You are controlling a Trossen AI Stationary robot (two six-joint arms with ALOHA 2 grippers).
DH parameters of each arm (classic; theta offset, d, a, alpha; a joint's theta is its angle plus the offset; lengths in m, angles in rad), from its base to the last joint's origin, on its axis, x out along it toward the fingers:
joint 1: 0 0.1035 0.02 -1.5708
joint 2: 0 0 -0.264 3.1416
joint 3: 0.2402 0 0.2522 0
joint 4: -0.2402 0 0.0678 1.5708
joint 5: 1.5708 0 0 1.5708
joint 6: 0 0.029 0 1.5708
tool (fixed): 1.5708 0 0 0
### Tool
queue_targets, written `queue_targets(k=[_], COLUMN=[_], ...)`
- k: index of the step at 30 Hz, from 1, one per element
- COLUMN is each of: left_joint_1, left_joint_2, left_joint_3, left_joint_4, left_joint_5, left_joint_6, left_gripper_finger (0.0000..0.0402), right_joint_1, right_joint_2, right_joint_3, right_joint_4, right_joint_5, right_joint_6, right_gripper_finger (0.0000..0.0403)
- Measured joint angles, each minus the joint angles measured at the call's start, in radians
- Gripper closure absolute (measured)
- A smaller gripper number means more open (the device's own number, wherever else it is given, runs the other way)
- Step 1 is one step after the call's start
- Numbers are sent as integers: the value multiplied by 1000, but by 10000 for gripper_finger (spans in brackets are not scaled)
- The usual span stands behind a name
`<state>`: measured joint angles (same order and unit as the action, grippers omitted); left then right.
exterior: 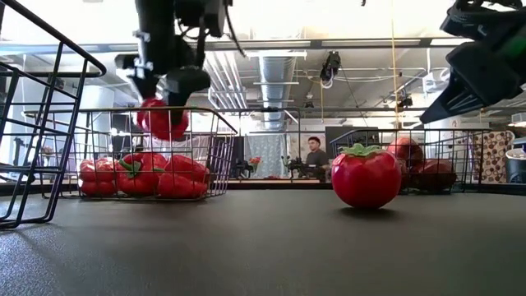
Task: Sort produce into baskets
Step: Put the bottom center bell pepper into the golden basket, then put the center tomato into the left black basket
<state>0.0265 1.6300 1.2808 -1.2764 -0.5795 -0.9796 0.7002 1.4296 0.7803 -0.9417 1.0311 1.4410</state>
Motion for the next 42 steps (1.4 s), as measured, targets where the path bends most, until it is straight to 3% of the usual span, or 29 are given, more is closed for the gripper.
queue_targets(k=[6,12,23,27,42], left_joint_1=[2,0,0,-6,-315], left_joint_2=[-10,-9,-9,-9,64], left_joint_3=[-107,-123,59,111,123], left_joint_4=[10,3,-169,-144,802], left_joint_5=[21,32,-9,-15,-11], left_joint_6=[-72,-103,-94,-77,490], left_gripper_finger=[69,53,50,49,49], right_joint_1=[0,0,0,0,0], right_joint_2=[0,0,0,0,0], right_joint_3=[0,0,-2,-6,-9], right_joint_4=[20,24,36,36,39], right_joint_5=[-13,-12,-12,-14,-19], right_joint_6=[-2,-14,-44,-52,-93], right_gripper_finger=[394,393,393,393,393])
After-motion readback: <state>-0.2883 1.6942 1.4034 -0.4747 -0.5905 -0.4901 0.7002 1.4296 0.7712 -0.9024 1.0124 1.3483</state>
